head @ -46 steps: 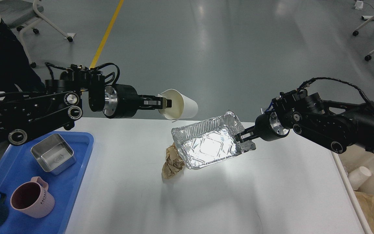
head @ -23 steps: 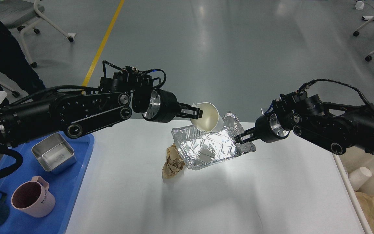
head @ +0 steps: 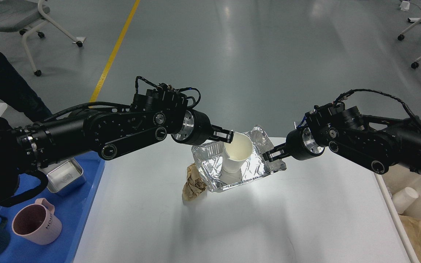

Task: Tidy desktop
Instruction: 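Carry the paper cup over and drop it into the foil tray, then withdraw the left gripper back toward the blue tray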

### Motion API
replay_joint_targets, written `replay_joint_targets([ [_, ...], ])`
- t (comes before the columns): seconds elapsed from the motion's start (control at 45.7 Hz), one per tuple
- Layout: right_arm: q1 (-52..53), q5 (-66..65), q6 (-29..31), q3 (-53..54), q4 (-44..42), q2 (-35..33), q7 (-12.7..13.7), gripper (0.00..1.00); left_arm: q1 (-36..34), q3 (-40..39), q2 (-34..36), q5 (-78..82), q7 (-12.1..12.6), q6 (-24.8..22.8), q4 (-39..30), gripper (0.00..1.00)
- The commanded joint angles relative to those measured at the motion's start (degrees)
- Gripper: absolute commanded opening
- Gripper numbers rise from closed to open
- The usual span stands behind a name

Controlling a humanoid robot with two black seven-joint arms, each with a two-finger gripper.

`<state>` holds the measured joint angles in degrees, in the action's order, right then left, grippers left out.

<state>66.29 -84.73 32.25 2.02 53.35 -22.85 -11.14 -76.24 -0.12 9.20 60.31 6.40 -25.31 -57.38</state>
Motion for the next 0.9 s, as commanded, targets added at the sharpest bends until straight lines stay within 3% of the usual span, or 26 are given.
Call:
replay_joint_targets([
  [0.0, 0.0, 0.0, 0.0, 0.0, 0.0, -0.1, 0.0, 0.00, -0.1, -0.5, -0.2, -1.2, 0.0, 1.6, 0.2, 0.22],
  [0.131, 0.0, -0.1, 0.0, 0.0, 0.0, 0.0, 0.0, 0.00, -0.3, -0.9, 0.2, -3.8, 0.2, 1.9, 0.2, 0.72],
  [0.197, -0.1, -0.1, 0.0, -0.1, -0.1, 0.0, 0.0, 0.00, -0.7, -2.9, 0.6, -5.2, 0.1, 2.5, 0.2, 0.82],
  [0.416, -0.7, 0.0, 0.0, -0.2, 0.0, -0.4, 0.0, 0.00, -0.9, -4.6, 5.1, -6.6, -0.2, 3.1, -1.1, 0.87],
  [0.547, -0.7, 0.0, 0.0, -0.3, 0.0, -0.6, 0.0, 0.00, -0.8, -4.2, 11.5, -6.5, -0.2, 8.9, -5.4, 0.87],
  [0.876, -0.7, -0.1, 0.0, -0.4, 0.0, -0.7, 0.1, 0.00, 3.0, -4.3, 41.6, -6.3, -0.6, 11.1, -26.9, 0.87],
])
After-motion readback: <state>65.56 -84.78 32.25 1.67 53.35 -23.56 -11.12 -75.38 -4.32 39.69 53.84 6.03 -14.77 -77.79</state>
